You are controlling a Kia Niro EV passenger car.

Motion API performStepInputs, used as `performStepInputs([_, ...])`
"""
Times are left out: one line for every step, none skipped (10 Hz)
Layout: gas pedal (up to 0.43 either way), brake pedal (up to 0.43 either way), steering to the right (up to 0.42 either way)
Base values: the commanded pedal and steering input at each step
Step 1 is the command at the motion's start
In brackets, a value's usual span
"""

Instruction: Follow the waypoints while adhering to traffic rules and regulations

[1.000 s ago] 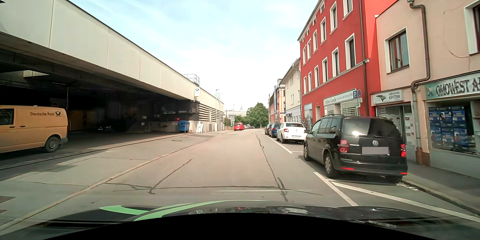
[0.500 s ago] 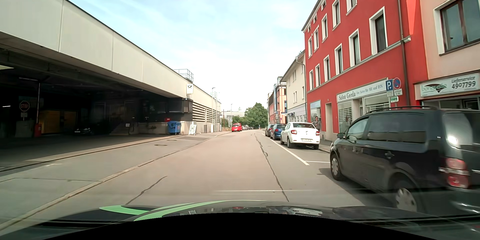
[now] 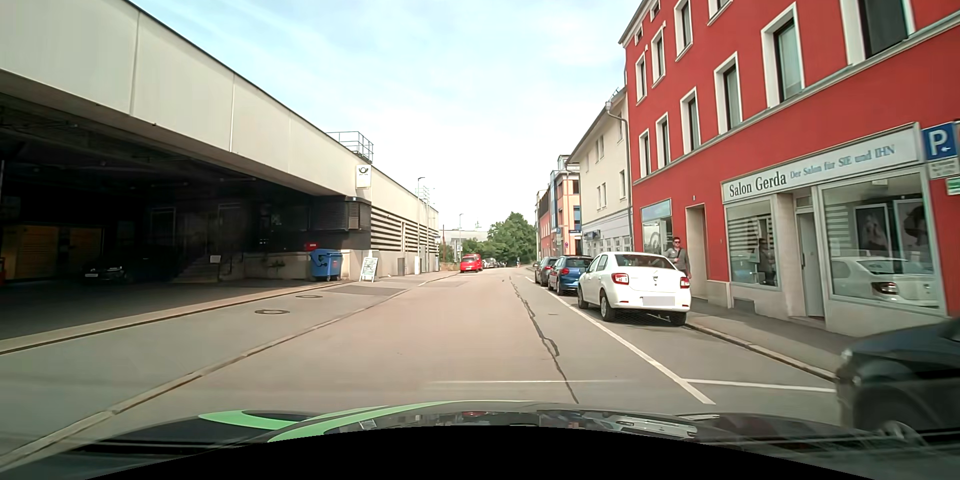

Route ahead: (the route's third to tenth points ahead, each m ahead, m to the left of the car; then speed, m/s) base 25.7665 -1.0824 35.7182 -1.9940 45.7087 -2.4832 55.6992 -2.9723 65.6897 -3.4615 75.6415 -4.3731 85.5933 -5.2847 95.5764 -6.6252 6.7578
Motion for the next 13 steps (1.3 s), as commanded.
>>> performStepInputs([0.157, 0.0, 0.007])
performStepInputs([0.157, 0.0, 0.007])
performStepInputs([0.15, 0.0, 0.007])
performStepInputs([0.118, 0.0, 0.007])
performStepInputs([0.11, 0.0, 0.007])
performStepInputs([0.067, 0.0, 0.007])
performStepInputs([0.039, 0.0, 0.006])
performStepInputs([0.0, 0.0, 0.006])
performStepInputs([0.0, 0.0, 0.006])
performStepInputs([0.0, 0.0, 0.006])
performStepInputs([0.0, 0.0, 0.006])
performStepInputs([0.0, 0.0, 0.006])
performStepInputs([0.0, 0.0, 0.006])
